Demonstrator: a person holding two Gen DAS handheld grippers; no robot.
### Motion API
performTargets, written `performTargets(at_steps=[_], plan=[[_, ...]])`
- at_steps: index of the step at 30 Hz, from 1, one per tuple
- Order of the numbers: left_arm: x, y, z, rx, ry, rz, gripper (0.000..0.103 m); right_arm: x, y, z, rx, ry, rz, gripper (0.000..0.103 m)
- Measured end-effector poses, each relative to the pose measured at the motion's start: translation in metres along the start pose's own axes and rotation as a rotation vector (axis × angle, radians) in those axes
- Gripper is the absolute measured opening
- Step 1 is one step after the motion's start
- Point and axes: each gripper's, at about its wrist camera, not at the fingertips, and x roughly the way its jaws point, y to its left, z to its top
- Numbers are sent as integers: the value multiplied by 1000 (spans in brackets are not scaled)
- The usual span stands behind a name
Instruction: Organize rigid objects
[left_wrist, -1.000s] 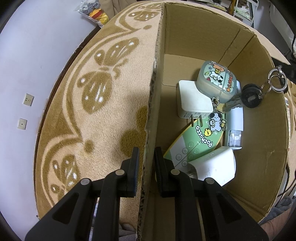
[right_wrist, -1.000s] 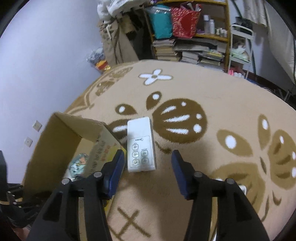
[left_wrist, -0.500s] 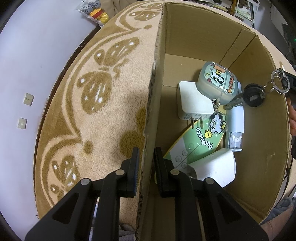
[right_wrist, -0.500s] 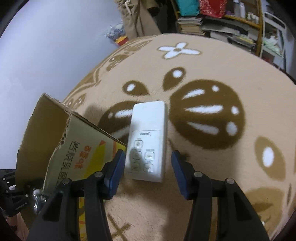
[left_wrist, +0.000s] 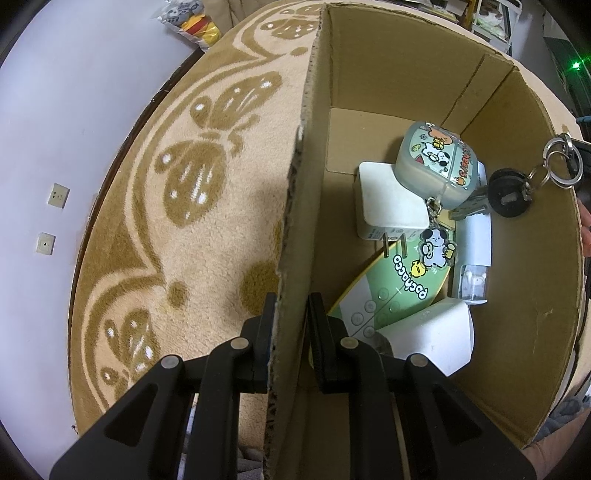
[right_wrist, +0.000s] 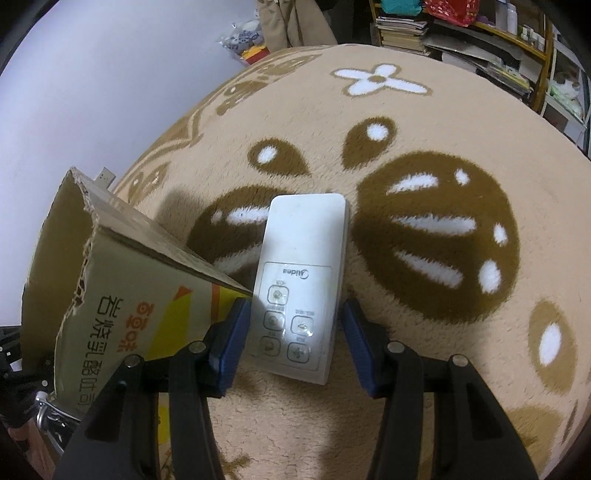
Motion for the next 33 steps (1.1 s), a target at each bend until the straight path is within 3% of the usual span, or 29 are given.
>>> performTargets(at_steps=[8, 14, 33], plan=[[-1, -1, 1, -3, 2, 11, 14, 12, 6, 5, -11, 38, -66, 55], [-2, 0, -1, -7, 1, 6, 14, 9, 8, 2, -3, 10, -96, 54], [0, 3, 1, -13, 3, -1, 15, -33, -20, -24, 137, -111, -65, 53]])
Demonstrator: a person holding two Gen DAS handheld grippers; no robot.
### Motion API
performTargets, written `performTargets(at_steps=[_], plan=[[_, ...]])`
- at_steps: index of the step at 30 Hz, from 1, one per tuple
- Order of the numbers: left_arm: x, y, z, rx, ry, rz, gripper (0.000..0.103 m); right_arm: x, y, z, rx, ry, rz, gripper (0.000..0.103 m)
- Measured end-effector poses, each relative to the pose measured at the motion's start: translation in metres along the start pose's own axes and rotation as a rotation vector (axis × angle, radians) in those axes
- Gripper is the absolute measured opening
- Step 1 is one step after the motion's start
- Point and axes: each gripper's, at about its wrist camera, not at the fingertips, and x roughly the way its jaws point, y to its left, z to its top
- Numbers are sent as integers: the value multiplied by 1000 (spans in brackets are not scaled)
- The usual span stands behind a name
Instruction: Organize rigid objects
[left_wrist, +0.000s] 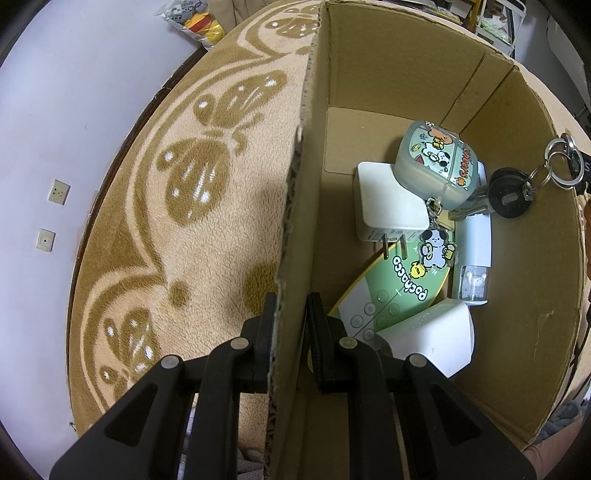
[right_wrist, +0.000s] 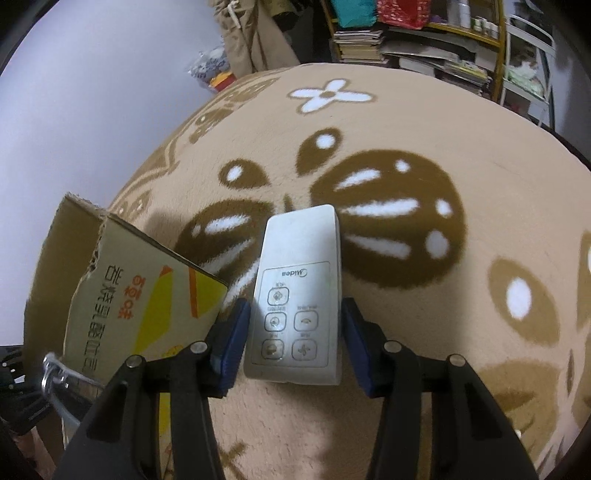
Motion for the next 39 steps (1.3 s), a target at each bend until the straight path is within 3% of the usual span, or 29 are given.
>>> performTargets(at_steps=[13, 19, 23, 28, 32, 39], plan=[[1, 0, 1, 2, -1, 4, 15, -4, -14, -16, 98, -7, -11, 53], [1, 0, 1, 3, 0, 5, 15, 5, -8, -17, 86, 4, -65, 53], [0, -1, 0, 5, -1, 8, 16, 14, 6, -10, 0, 46, -166, 54], [1, -1, 0, 3, 0, 5, 16, 22, 8, 1, 30, 47, -215, 53], [1, 0, 0, 2, 1, 5, 16, 13, 12, -1, 45, -13, -255, 52], [1, -1, 0, 4, -1, 7, 16, -44, 15, 5, 102, -174, -178, 52]])
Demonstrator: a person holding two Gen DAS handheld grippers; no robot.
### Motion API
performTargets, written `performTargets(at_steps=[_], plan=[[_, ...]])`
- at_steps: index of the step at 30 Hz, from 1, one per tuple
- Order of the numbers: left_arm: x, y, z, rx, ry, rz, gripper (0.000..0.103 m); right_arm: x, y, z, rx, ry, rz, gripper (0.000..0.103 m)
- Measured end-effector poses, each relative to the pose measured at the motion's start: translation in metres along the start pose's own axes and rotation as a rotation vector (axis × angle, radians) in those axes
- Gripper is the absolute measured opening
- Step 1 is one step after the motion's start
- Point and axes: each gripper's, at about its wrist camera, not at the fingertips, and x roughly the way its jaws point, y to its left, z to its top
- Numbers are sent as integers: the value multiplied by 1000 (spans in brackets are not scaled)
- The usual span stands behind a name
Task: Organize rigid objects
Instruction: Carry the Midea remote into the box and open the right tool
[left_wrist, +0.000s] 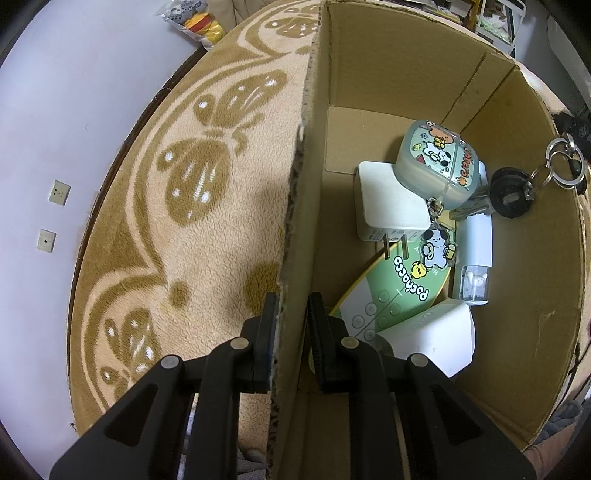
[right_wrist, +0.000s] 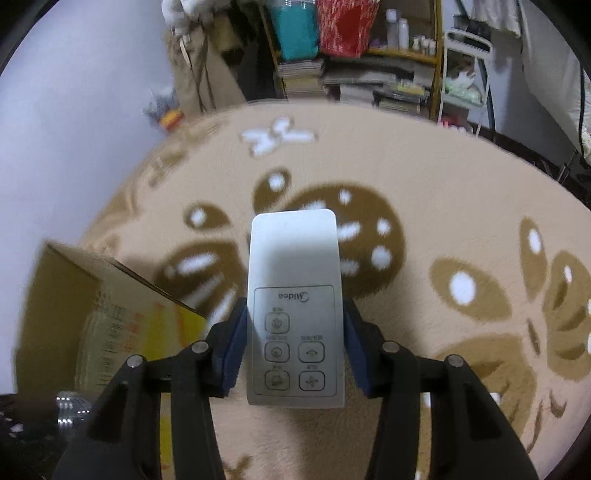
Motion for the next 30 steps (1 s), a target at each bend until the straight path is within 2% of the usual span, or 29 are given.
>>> performTargets(at_steps=[7, 13, 16, 24, 30], plan=[[0, 0, 0, 0, 0, 0, 16, -63, 34, 16, -59, -116, 153, 52], [0, 0, 0, -4, 0, -5, 16, -82, 79, 12, -135, -121, 244, 52], [0, 0, -1, -2, -1, -3, 16, -72, 96, 3, -158, -77, 280, 52], [-1, 0, -1, -3, -3, -7, 16, -46, 113, -23, -213, -1, 246, 52], [-1, 0, -1, -4, -4, -7, 16, -59, 114, -24, -236, -49, 255, 53]])
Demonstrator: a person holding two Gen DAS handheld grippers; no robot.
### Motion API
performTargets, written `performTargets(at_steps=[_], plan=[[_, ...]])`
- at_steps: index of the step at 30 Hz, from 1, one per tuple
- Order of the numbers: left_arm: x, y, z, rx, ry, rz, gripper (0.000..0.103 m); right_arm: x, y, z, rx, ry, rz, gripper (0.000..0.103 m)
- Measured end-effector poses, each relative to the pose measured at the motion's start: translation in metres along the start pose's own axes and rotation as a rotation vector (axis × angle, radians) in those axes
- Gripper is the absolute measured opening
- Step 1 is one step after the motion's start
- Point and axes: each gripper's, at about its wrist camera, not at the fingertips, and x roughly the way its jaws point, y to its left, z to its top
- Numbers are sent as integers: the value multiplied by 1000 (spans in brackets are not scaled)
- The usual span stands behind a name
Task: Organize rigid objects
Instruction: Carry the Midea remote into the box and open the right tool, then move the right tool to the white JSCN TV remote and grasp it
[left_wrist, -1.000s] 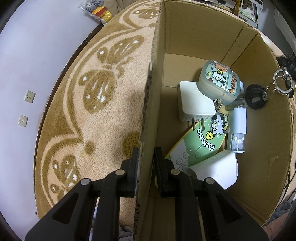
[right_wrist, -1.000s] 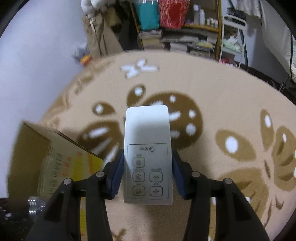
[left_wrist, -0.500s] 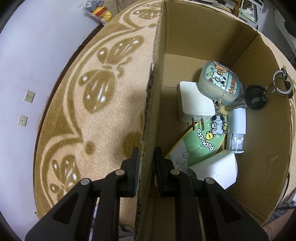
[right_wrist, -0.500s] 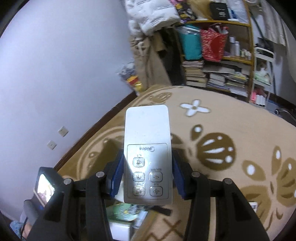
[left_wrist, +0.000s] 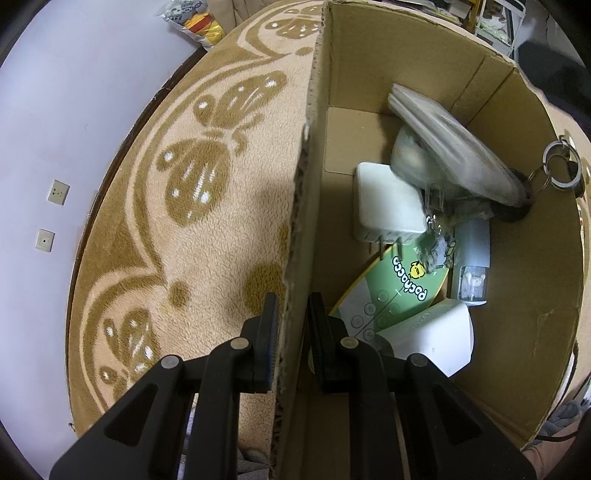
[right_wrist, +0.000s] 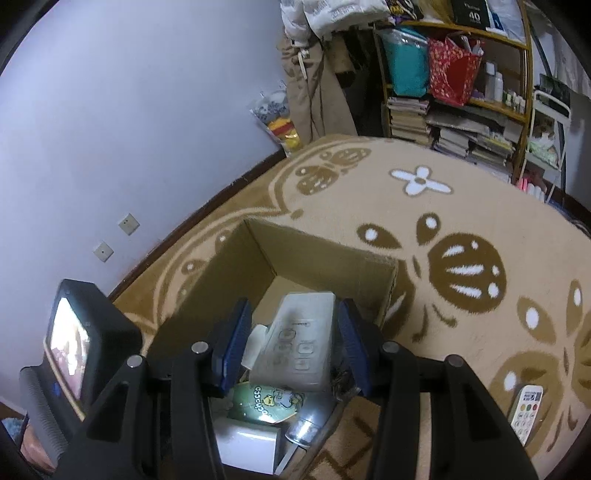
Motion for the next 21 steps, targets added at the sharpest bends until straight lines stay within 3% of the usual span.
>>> performTargets(at_steps=[4, 13, 21], plan=[[0, 0, 0, -1, 1, -1, 16, -18, 0, 3, -31, -38, -46, 66], [-1, 0, 0, -1, 3, -3, 15, -50, -53, -15, 43, -43, -191, 68], [0, -2, 0, 3, 3, 4, 15, -49, -128, -61, 209, 55, -354, 68]])
